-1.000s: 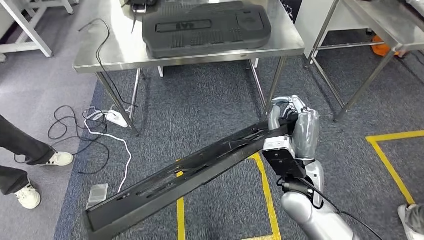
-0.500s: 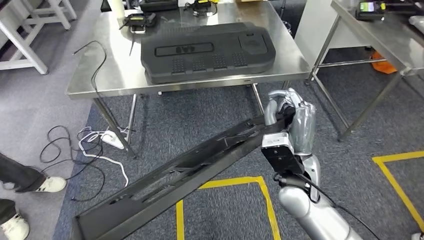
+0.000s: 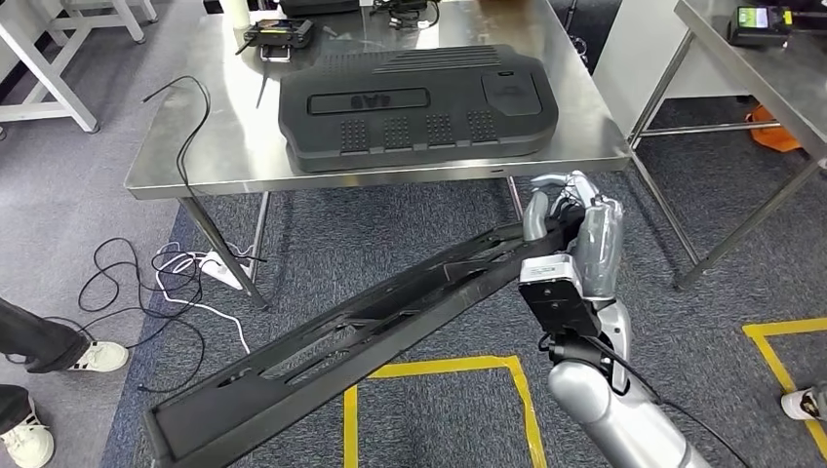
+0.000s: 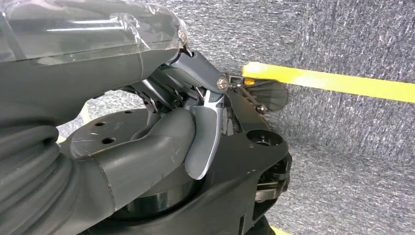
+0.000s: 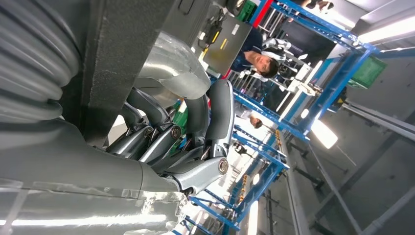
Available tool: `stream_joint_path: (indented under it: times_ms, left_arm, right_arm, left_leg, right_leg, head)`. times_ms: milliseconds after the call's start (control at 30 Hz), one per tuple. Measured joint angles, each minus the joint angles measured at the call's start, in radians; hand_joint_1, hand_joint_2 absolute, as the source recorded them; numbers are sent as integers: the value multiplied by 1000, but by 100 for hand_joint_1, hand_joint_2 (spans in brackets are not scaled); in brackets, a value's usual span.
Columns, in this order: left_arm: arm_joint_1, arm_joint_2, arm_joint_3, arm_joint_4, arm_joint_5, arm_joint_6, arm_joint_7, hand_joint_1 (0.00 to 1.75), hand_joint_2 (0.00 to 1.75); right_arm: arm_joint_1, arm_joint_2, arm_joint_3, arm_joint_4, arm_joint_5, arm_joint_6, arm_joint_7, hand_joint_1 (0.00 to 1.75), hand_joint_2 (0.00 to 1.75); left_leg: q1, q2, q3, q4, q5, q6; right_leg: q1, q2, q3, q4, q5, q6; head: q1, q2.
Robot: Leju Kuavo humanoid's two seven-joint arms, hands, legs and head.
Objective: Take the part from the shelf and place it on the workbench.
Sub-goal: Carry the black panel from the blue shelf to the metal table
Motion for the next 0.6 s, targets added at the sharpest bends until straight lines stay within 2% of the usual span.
stream_joint_path:
  times_ms: [67,133,167,200,233,300,333,367,400,433,467,567,600]
  left_arm:
    - [-1,1,1,0,0,0,0,175,175]
    - [-2,1,2,0,0,1,-1,175,175]
    - [-2,1,2,0,0,1,-2,175,175]
    - [-3,1,3,0,1,2,-3,175,175]
    - [-2,2,4,0,1,2,-3,175,175]
    - [0,2,4,0,0,2,-3,175,175]
    - [2,3,4,0,0,2,-3,175,175]
    - [3,3,5,0,0,2,-3,175,175]
    - [5,3,5,0,0,2,-3,175,175]
    - [5,3,5,0,0,2,-3,175,175]
    - [5,2,5,0,-1,1,-3,175,175]
    - [3,1,5,0,-2,0,-1,175,175]
    - [3,1,5,0,-2,0,-1,175,175]
  right_arm:
    - [-2,0,0,0,0,0,0,175,175]
    - [-3,0,0,0,0,0,0,175,175]
    - [-3,0,1,0,0,0,0,175,175]
    - [-3,0,1,0,0,0,0,175,175]
    - [-3,0,2,1,0,0,0,175,175]
    - [-3,0,2,1,0,0,0,175,175]
    - [-4,0,2,1,0,0,0,175,175]
    - [-4,0,2,1,0,0,0,175,175]
    - [-4,0,3,2,0,0,0,175,175]
    - [-5,0,3,2,0,0,-1,175,175]
    - [-7,-1,4,2,1,0,-1,175,175]
    - [-11,-4,5,3,4,0,-2,175,175]
    - [-12,-4,5,3,5,0,-2,175,175]
  left_leg:
    - [3,7,-32,71,-38,-12]
    - [9,10,-99,189,-88,-23]
    - [11,11,-130,236,-100,-26]
    - [13,11,-150,255,-95,-29]
    - [14,12,-150,236,-70,-30]
    - [15,13,-105,112,16,-26]
    - [13,14,-86,54,35,-22]
    - [10,16,-74,16,45,-17]
    - [8,17,-71,1,42,-11]
    - [5,17,-72,-2,35,-4]
    - [6,17,-70,-2,42,-1]
    - [9,15,-66,-5,45,-4]
    - [9,13,-66,-5,42,-2]
  right_leg:
    - [-4,-3,9,-3,-2,-8]
    - [-4,-5,13,-3,-8,-13]
    - [-4,-5,16,-3,-12,-13]
    - [-4,-6,20,-3,-17,-12]
    - [-4,-6,28,-3,-23,-11]
    - [-5,-6,47,-4,-38,-6]
    - [-5,-6,53,-3,-44,-3]
    - [-4,-6,56,-2,-50,3]
    - [-4,-6,57,-2,-56,9]
    - [-3,-5,59,-2,-61,15]
    - [-2,-6,60,0,-67,18]
    - [2,-7,66,4,-67,5]
    - [1,-7,68,0,-65,2]
  head:
    - [-7,0]
    - [-13,0]
    - [-13,0]
    - [-14,0]
    - [-15,0]
    - [-16,0]
    - [-17,0]
    - [-20,0]
    - [-20,0]
    - [-21,0]
    - [-20,0]
    - [-15,0]
    - [-13,0]
